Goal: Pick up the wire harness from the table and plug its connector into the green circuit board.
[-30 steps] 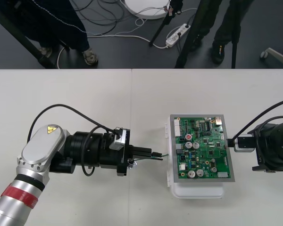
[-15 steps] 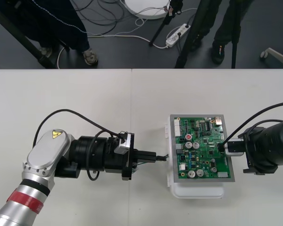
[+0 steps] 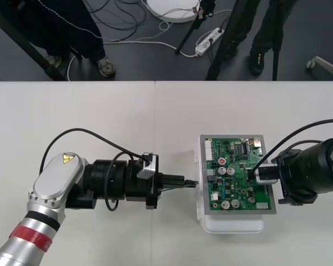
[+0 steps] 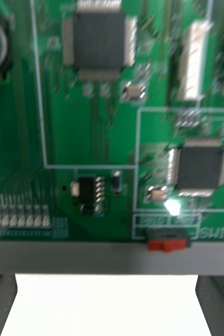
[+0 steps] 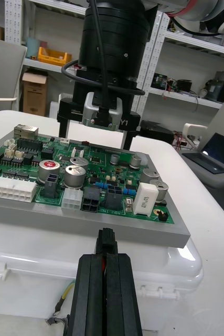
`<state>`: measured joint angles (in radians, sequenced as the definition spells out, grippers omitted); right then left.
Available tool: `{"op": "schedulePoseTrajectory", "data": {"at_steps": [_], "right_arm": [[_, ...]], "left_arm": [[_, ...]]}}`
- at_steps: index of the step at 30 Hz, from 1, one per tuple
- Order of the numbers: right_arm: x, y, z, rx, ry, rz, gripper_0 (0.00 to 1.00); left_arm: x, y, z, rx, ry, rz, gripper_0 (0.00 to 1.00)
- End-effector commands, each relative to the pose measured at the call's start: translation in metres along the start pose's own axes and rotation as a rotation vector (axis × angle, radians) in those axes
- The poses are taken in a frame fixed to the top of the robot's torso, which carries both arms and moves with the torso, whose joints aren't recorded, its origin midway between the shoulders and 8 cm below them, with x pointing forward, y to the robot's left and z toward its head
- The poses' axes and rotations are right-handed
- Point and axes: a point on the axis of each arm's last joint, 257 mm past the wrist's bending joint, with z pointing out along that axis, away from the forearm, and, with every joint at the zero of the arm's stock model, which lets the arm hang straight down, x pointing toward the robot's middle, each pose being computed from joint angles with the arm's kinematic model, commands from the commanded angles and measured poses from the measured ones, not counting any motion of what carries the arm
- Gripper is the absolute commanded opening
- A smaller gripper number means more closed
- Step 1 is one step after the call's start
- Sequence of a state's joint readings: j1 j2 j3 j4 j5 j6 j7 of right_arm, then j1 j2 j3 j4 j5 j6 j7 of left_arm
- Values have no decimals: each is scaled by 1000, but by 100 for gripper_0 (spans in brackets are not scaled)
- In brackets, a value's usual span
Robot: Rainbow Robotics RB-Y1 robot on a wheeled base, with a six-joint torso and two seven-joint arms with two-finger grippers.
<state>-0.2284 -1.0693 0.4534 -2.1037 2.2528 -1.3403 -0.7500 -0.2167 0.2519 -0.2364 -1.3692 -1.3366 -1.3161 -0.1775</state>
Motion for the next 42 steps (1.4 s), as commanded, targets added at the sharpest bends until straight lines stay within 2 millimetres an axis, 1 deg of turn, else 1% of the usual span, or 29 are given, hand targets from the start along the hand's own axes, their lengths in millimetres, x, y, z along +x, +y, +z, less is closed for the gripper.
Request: {"op": "schedulePoseTrajectory", "data": {"at_steps": [1, 10, 26, 37, 42], "right_arm": [[-12, -13, -5, 21, -15, 45, 100], [-20, -15, -8, 14, -32, 43, 100], [-33, -11, -6, -5, -55, 46, 100], [-36, -9, -6, -8, -61, 41, 100], [-39, -10, -7, -6, -69, 37, 100]], "left_arm": [[-10, 11, 17, -36, -21, 80, 0], [-14, 13, 29, -48, -35, 76, 0], [-19, 13, 45, -56, -43, 72, 0], [-23, 11, 49, -47, -56, 69, 0], [-18, 11, 44, -46, -44, 66, 0]]}}
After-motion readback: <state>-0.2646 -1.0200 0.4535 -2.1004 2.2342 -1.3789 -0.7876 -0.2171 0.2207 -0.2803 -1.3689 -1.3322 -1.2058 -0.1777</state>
